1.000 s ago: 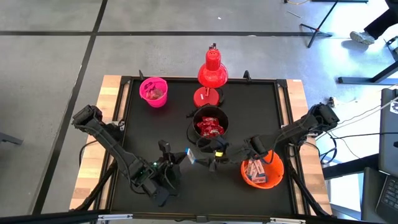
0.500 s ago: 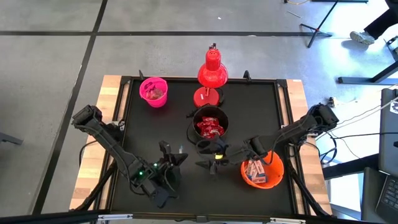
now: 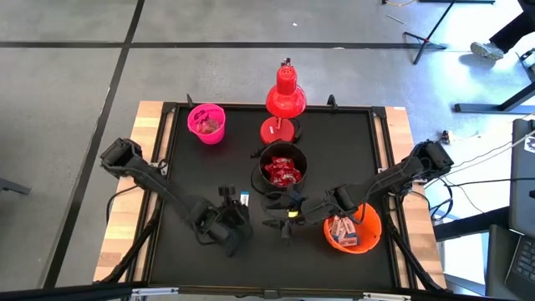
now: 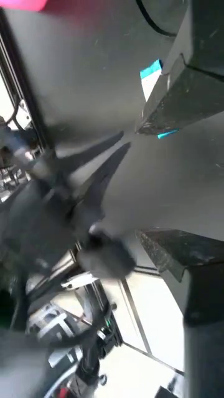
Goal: Organize candy in baskets
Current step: Put the white chocolate into the orange bucket
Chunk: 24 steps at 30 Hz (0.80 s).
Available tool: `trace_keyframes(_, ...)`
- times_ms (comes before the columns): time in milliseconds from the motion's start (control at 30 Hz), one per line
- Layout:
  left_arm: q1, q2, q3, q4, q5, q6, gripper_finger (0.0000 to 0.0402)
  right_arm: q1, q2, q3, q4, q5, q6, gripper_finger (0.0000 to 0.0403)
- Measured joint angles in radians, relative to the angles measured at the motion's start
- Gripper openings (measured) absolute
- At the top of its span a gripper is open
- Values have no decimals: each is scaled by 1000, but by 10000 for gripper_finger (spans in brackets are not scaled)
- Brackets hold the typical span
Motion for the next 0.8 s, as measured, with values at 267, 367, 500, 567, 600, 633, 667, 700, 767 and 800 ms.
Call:
trace_keyframes(267, 17, 1, -265, 323, 204, 56, 148, 54, 0, 7, -1, 3, -50, 250)
trace_keyframes(367, -20, 1, -302, 382, 194, 131, 185, 71, 0, 7, -1, 30, -74, 250)
trace_keyframes(500, -48, 28, -311, 394, 118, 169, 213, 75, 0, 8, -1, 63, -83, 250)
trace_keyframes(567, -43, 55, -310, 410, 83, 191, 218, 75, 0, 8, -1, 82, -84, 250)
trace_keyframes(600, -40, 72, -310, 415, 71, 200, 219, 75, 0, 8, -1, 88, -86, 250)
trace_keyframes(633, -34, 91, -310, 415, 62, 207, 219, 75, 0, 8, -1, 89, -86, 250)
trace_keyframes(667, -27, 110, -311, 413, 55, 214, 220, 75, 0, 8, -1, 89, -87, 250)
trace_keyframes(700, -19, 126, -311, 414, 45, 217, 220, 75, 0, 8, -1, 88, -87, 250)
trace_keyframes(767, -4, 149, -311, 416, 30, 216, 220, 75, 0, 8, -2, 88, -87, 250)
trace_keyframes(800, 2, 158, -309, 417, 20, 216, 220, 75, 0, 8, -2, 88, -87, 250)
